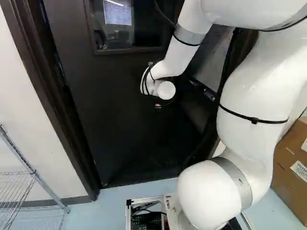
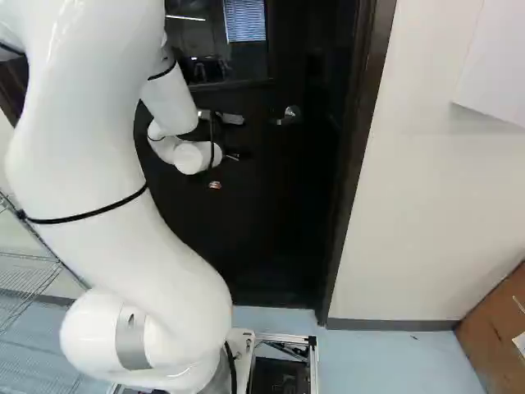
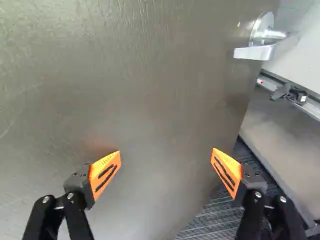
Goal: Open the door and move inside
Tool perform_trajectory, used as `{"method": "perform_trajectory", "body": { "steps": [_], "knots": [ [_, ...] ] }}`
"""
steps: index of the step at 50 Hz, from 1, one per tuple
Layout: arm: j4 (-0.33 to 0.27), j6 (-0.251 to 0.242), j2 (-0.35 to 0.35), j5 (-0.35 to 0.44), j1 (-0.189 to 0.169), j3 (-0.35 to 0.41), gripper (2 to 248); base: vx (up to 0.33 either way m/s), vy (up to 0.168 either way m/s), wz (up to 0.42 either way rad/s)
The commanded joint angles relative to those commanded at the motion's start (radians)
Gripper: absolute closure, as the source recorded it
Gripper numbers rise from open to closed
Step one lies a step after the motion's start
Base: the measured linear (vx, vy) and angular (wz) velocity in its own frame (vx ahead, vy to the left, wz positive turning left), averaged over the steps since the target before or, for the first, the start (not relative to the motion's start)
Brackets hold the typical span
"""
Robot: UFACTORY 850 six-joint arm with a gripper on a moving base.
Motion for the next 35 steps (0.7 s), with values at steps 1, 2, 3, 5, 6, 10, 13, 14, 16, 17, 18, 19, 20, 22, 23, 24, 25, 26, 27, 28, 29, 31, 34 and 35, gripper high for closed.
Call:
{"method": "perform_trajectory", "body": {
  "steps": [1,2,3,5,6,10,13,14,16,17,18,19,20,22,23,24,25,26,27,28,29,31,34,35],
  "knots": [
    [0.001,0.000,-0.003,0.000,0.002,-0.004,3,0.000,0.000,0.000],
    [0.001,0.000,-0.007,0.000,0.005,-0.008,3,0.000,0.000,0.000],
    [0.002,0.000,-0.010,0.000,0.007,-0.011,3,0.000,0.000,0.000],
    [0.003,0.000,-0.017,0.000,0.012,-0.019,3,0.000,0.000,0.000],
    [0.003,0.000,-0.021,0.000,0.015,-0.023,3,0.000,0.000,0.000],
    [0.003,0.000,-0.034,0.000,0.025,-0.038,3,0.000,0.000,0.000],
    [0.003,0.000,-0.045,0.000,0.032,-0.050,3,0.000,0.000,0.000],
    [0.003,0.000,-0.048,0.000,0.034,-0.054,3,0.000,0.000,0.000],
    [0.003,0.000,-0.055,0.000,0.039,-0.062,3,0.000,0.000,0.000],
    [0.003,0.000,-0.059,0.000,0.041,-0.066,3,0.000,0.000,0.000],
    [0.003,0.000,-0.062,0.000,0.044,-0.070,3,0.000,0.000,0.000],
    [0.003,0.000,-0.065,0.000,0.046,-0.074,3,0.000,0.000,0.000],
    [0.003,0.000,-0.069,0.000,0.048,-0.078,3,0.000,0.000,0.000],
    [0.003,0.000,-0.076,0.000,0.053,-0.086,3,0.000,0.000,0.000],
    [0.003,0.000,-0.080,0.000,0.055,-0.090,3,0.000,0.000,0.000],
    [0.003,0.000,-0.083,0.000,0.058,-0.094,3,0.000,0.000,0.000],
    [0.003,0.000,-0.087,0.000,0.060,-0.098,3,0.000,0.000,0.000],
    [0.003,0.000,-0.090,0.000,0.062,-0.102,3,0.000,0.000,0.000],
    [0.003,0.000,-0.094,0.000,0.064,-0.106,3,0.000,0.000,0.000],
    [0.003,0.000,-0.097,0.000,0.067,-0.110,3,0.000,0.000,0.000],
    [0.003,0.000,-0.101,0.000,0.069,-0.114,3,0.000,0.000,0.000],
    [0.003,0.000,-0.108,0.000,0.073,-0.123,3,0.000,0.000,0.000],
    [0.003,0.000,-0.119,0.000,0.080,-0.135,3,0.000,0.000,0.000],
    [0.003,0.000,-0.122,0.000,0.082,-0.139,3,0.000,0.000,0.000]
  ]
}}
